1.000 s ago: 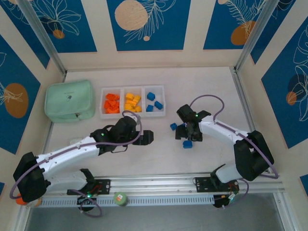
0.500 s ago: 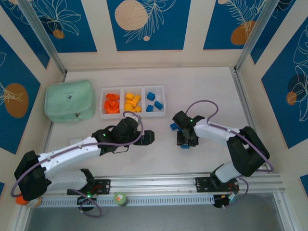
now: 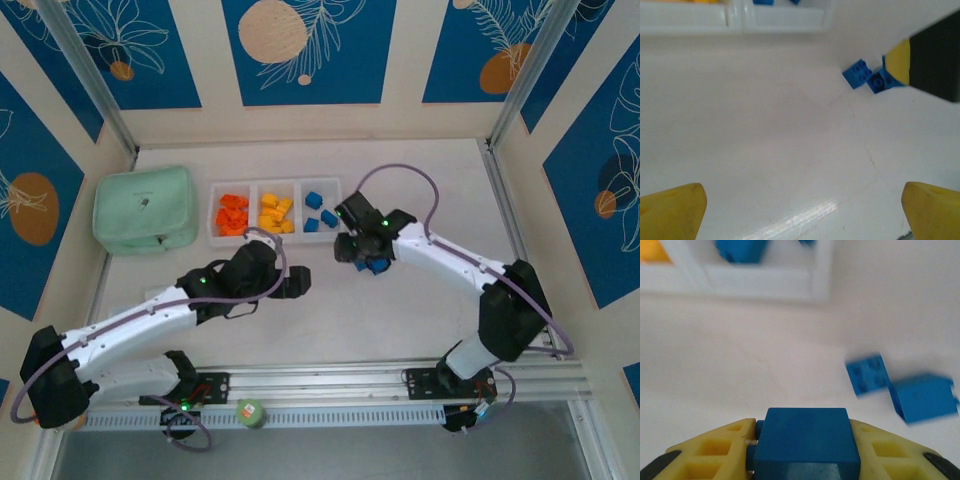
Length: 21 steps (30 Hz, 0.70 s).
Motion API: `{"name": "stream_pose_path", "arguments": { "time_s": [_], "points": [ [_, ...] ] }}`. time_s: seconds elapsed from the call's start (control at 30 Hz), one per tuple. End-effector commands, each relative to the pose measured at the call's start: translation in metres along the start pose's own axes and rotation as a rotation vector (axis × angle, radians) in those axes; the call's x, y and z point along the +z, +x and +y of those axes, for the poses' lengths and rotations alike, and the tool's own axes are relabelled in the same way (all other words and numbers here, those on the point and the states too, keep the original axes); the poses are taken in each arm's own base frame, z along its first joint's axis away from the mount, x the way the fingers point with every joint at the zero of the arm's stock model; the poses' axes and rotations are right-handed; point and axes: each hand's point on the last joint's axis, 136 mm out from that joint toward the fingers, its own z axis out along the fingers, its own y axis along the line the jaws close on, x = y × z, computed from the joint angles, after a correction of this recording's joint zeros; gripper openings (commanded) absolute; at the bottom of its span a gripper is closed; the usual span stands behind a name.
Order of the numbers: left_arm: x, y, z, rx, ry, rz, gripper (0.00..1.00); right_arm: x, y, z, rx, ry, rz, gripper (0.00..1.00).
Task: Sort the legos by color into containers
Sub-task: Place the lego in the container.
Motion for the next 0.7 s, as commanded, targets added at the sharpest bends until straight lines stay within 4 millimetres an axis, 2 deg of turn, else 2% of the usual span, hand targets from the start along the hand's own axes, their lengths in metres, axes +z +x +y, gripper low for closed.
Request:
{"name": "stream_pose_path", "arguments": {
  "time_s": [0.0, 0.13, 0.33, 0.43, 0.53, 0.67],
  "points": [
    [-0.012, -0.02, 0.009, 0.011, -0.033, -0.037, 0.99, 0.012, -0.04, 0.022, -0.077, -0.013, -0.067, 0.29],
    [-0.013, -0.036, 0.023, -0.031, -0.038, -0.049, 0.99, 0.037, -0.089, 0.037, -0.098, -0.01, -0.108, 0.3],
    [-0.013, -0.053, 0.035, -0.055, -0.059, -0.072, 0.99, 0.083, -0.135, 0.035, -0.079, 0.018, -0.115, 0.34],
    [-0.01, -0.055, 0.038, -0.055, -0.066, -0.059, 0.99, 0.096, -0.149, 0.032, -0.085, 0.033, -0.109, 0.49],
    [-0.007, -0.055, 0.038, -0.056, -0.071, -0.047, 0.99, 0.091, -0.157, 0.032, -0.081, 0.021, -0.12, 0.55],
    [-0.008, -0.056, 0.036, -0.058, -0.055, -0.048, 0.99, 0.062, -0.157, 0.04, -0.093, -0.033, -0.163, 0.64]
  ]
}}
